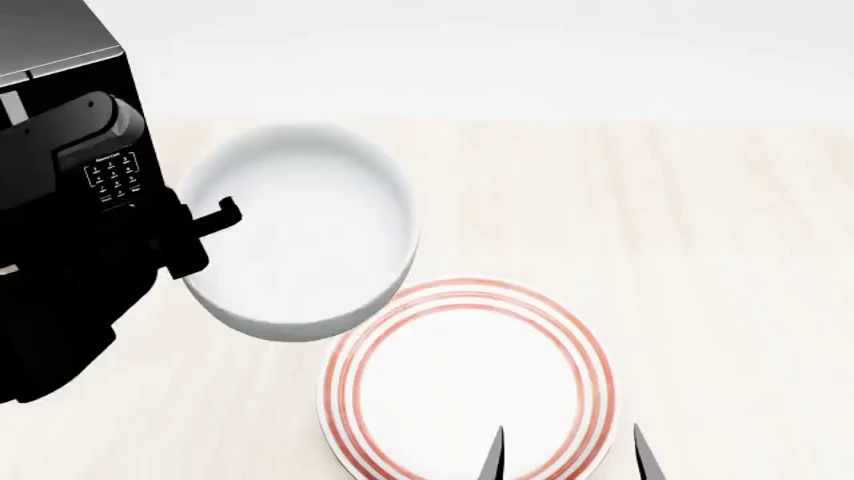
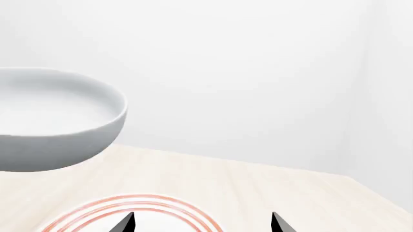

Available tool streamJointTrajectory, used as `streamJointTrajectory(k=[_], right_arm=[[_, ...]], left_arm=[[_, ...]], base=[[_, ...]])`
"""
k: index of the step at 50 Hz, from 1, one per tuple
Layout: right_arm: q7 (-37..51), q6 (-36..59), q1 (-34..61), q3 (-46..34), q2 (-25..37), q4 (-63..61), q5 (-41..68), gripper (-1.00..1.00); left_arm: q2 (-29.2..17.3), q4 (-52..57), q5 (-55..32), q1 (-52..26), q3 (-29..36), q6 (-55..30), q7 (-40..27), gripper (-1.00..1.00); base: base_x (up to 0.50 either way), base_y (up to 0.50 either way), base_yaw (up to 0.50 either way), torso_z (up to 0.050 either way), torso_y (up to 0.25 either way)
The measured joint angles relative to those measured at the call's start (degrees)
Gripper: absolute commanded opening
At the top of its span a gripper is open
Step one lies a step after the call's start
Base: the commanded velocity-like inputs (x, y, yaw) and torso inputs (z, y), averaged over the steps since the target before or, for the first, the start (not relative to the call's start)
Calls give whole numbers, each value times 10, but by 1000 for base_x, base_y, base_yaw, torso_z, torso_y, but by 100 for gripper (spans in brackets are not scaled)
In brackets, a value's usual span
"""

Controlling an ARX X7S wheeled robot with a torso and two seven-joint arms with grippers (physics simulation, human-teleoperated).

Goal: Pick up the white bowl and put it on the plate.

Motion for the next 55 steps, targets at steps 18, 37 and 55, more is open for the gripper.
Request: streamJointTrajectory(k=[18,37,55], right_arm=[[2,-2,1,0,3,3,4,100],[5,-6,2,-4,5,10,6,100],[7,-9,3,-8,6,14,8,100]], left_arm=[[2,-66,-90,-5,89,70,-48,-100],[-1,-110,-161,-2,165,136,-74,-100],[-2,-137,-203,7,217,184,-85,-100]], base=[[0,0,0,0,1],[0,0,0,0,1],[0,0,0,0,1]])
